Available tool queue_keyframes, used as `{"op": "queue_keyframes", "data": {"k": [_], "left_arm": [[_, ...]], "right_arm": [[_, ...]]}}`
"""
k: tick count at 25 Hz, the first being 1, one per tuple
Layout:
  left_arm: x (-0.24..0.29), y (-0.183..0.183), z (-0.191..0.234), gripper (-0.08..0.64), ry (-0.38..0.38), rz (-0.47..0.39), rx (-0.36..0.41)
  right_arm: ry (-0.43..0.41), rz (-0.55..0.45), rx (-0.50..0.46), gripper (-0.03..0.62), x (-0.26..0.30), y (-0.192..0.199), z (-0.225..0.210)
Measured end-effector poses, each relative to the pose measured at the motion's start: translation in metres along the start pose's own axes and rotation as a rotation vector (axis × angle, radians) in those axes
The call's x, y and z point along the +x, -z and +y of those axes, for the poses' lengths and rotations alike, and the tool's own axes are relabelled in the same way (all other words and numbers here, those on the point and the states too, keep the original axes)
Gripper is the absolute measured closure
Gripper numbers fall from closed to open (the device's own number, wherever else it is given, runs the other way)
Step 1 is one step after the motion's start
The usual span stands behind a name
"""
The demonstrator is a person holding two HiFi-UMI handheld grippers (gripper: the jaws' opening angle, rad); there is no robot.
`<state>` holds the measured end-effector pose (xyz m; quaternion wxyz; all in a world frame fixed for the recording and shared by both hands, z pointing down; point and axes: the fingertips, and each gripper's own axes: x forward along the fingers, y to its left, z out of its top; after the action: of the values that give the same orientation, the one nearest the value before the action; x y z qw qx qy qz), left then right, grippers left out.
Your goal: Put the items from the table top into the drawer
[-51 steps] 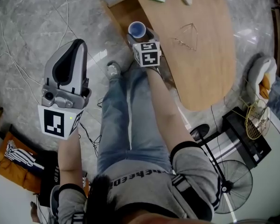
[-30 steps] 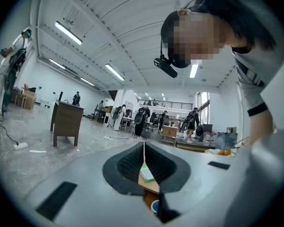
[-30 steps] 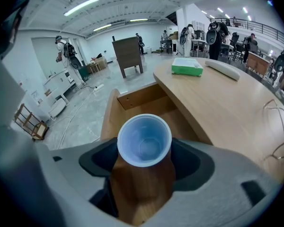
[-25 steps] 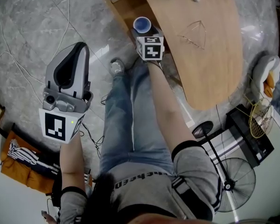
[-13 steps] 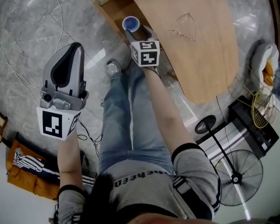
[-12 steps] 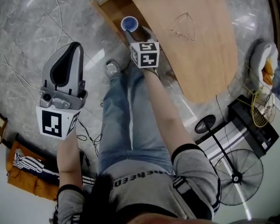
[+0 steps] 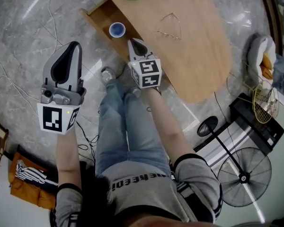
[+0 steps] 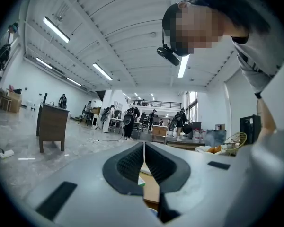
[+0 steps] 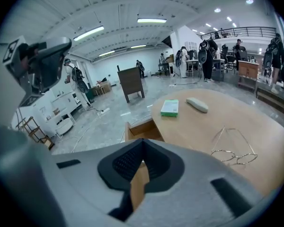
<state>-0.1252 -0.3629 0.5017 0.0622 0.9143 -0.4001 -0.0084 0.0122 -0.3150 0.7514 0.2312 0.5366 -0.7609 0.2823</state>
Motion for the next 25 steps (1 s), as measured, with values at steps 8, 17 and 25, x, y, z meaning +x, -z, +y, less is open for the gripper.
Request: {"op": "queue_keyframes", "data": {"k": [8,17,25], "left_arm": [[-0.007,-0.025,-0.043,0.548,0.019,0.001,0.035],[-0.033,-0.062,-0.095,0.548,0.054,0.028,0.068],[-0.056,-0.107,-0.133,0.548,0.066,0.008,0.069]], "right_arm": [[0.015,-0.103,0.013,0.591,-0.076,-0.026,0.001],[0.029,-0.198,-0.022,0.591,-0.167,-0.068,0.015],[0.041,-0.284,-0.068,0.591,-0.245,-0.106,0.029]]}}
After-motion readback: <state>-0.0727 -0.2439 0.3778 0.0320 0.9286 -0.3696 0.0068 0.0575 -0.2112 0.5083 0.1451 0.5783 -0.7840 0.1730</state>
